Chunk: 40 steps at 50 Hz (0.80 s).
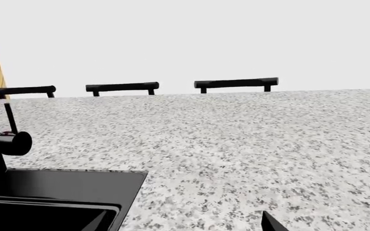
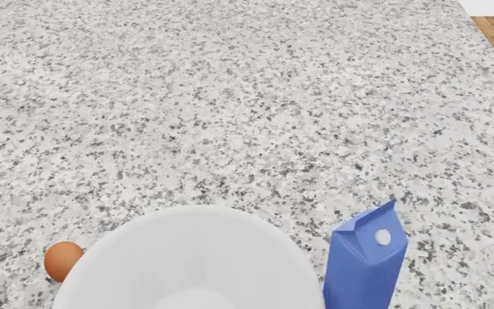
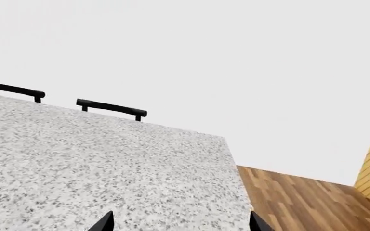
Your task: Place the eggs and milk next to the bowl.
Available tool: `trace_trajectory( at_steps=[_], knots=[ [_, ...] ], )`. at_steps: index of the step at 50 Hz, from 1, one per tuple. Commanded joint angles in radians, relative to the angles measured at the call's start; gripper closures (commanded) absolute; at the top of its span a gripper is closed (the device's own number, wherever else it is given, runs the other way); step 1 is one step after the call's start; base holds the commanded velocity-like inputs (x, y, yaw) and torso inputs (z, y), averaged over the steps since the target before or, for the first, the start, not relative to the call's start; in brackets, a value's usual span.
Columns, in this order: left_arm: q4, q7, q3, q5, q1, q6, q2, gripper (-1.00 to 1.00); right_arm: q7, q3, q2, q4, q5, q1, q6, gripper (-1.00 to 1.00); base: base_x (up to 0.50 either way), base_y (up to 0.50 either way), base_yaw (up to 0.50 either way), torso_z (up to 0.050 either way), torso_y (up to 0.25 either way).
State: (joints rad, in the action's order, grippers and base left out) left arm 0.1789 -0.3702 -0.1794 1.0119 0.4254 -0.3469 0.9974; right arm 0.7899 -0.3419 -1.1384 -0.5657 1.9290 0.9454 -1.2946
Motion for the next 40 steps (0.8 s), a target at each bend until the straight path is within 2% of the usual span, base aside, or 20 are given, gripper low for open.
trace_trajectory(
  at_steps=[1,13,20,34,40],
  knots=[
    [-0.011,0.031,0.021,-0.039,-0.008,0.027,-0.024,-1.00,0.114,-0.277,-0.041,-0.007,0.112,-0.156,-0.049,-1.00,0.00,0.00,0.00,0.000,0.000],
    [-0.011,0.023,0.030,-0.065,-0.018,0.057,-0.034,-1.00,0.265,-0.660,-0.013,0.022,0.216,-0.323,-0.206,-1.00,0.00,0.00,0.00,0.000,0.000],
    [-0.014,0.025,0.039,-0.084,-0.027,0.089,-0.044,-1.00,0.344,-0.890,-0.036,0.059,0.271,-0.428,-0.269,-1.00,0.00,0.00,0.00,0.000,0.000],
    [-0.017,-0.031,0.075,-0.128,-0.052,0.157,-0.080,-1.00,0.337,-1.285,-0.058,0.079,0.284,-0.770,-0.271,-1.00,0.00,0.00,0.00,0.000,0.000],
    [-0.021,-0.074,0.099,-0.161,-0.066,0.203,-0.108,-1.00,0.255,-1.492,-0.029,0.075,0.236,-0.952,-0.274,-1.00,0.00,0.00,0.00,0.000,0.000]
  ],
)
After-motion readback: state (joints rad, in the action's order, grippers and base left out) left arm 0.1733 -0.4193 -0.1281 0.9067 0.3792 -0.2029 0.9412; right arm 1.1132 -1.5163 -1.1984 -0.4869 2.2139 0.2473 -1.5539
